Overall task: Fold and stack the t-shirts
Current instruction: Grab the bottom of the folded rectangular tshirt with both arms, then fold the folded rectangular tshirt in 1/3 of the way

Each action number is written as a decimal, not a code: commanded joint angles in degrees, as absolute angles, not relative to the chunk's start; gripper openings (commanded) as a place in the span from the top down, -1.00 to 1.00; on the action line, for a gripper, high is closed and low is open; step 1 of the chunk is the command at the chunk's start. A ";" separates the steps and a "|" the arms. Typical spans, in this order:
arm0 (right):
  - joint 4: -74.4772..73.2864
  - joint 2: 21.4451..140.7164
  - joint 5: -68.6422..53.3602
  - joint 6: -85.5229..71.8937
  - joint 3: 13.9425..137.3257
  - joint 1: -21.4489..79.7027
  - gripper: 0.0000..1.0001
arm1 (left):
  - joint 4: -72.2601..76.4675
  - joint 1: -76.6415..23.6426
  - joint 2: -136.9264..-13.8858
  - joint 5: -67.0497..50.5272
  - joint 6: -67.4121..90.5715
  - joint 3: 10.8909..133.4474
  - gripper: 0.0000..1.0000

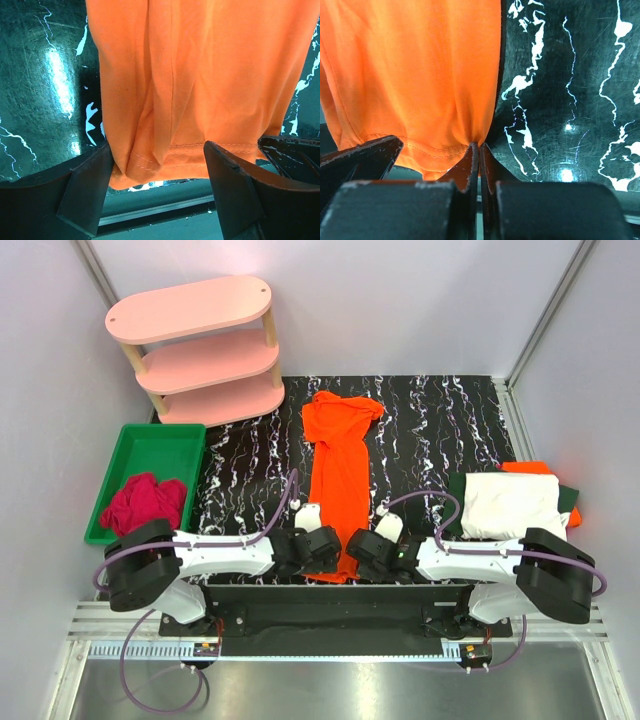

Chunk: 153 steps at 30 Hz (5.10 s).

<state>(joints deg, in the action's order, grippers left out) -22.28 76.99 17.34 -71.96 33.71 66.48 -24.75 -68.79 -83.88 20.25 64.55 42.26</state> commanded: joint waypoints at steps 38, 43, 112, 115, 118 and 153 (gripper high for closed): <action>-30.67 81.83 14.94 -69.35 33.05 67.24 1.00 | -34.98 -69.26 -82.62 21.89 74.27 37.09 0.99; -31.55 80.60 15.38 -69.87 33.05 67.24 1.00 | -35.07 -69.52 -82.71 21.18 74.00 36.91 1.00; -26.81 94.47 29.27 -36.39 67.49 36.65 1.00 | -35.16 -45.88 -95.71 33.84 40.96 74.53 1.00; -26.11 97.63 28.39 -35.95 70.65 34.72 1.00 | -34.37 -44.30 -98.96 32.70 39.82 77.68 1.00; -25.14 100.98 27.60 -35.68 73.11 32.96 1.00 | -33.58 -42.72 -102.20 31.64 38.85 79.88 1.00; -21.71 101.35 24.35 -32.43 77.44 33.75 0.20 | -31.64 -37.52 -102.93 26.54 38.23 80.69 -0.60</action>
<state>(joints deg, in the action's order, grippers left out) -23.42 108.18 24.38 -32.71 80.49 31.42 -32.40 -36.45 -109.97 25.96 36.49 83.68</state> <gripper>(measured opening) 0.490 0.835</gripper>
